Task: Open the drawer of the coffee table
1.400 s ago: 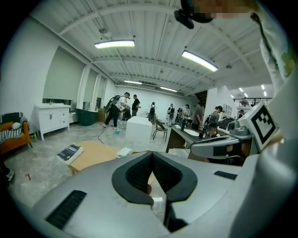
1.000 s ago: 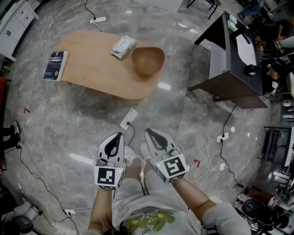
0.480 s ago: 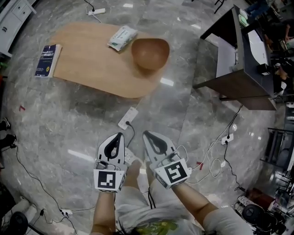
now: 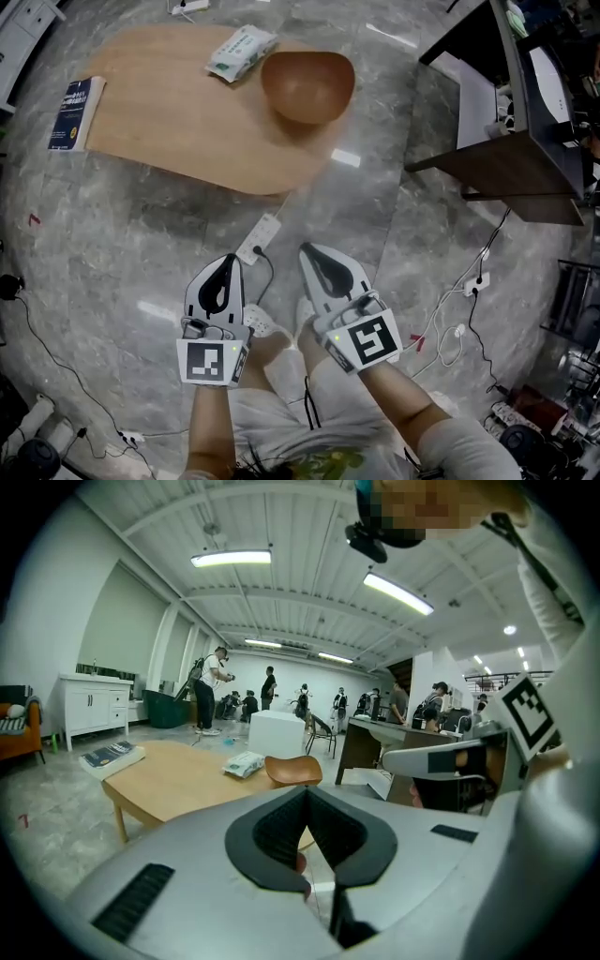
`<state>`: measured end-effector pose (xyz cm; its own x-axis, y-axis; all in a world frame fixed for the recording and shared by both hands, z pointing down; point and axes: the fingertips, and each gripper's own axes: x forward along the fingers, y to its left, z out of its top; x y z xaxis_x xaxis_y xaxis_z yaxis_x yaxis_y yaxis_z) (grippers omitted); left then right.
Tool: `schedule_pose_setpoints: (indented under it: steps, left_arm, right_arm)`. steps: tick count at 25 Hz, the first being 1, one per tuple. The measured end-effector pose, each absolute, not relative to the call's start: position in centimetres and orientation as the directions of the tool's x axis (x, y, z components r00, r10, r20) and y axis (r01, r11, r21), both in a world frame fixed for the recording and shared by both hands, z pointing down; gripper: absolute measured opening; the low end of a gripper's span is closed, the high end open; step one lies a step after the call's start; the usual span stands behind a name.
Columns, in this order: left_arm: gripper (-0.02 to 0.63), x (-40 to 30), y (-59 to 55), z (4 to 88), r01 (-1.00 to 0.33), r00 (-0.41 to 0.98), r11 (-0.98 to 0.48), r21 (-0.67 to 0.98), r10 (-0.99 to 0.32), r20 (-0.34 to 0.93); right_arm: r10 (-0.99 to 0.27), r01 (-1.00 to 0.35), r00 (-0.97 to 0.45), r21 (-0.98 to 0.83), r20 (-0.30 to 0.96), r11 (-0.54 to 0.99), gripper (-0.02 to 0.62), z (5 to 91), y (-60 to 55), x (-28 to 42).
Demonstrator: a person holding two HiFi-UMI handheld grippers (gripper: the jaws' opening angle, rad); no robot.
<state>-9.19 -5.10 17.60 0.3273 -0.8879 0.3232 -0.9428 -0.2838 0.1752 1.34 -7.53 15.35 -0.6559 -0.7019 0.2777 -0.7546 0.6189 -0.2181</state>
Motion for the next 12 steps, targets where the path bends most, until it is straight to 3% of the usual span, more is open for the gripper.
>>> schedule_pose_setpoints:
  steps: [12]
  left_arm:
    - [0.009, -9.6, -7.9, 27.1, -0.946, 0.317, -0.285, 0.155, -0.912, 0.259]
  right_arm:
    - [-0.711, -0.748, -0.664, -0.206, 0.23, 0.631, 0.023, 26.3, -10.0, 1.0]
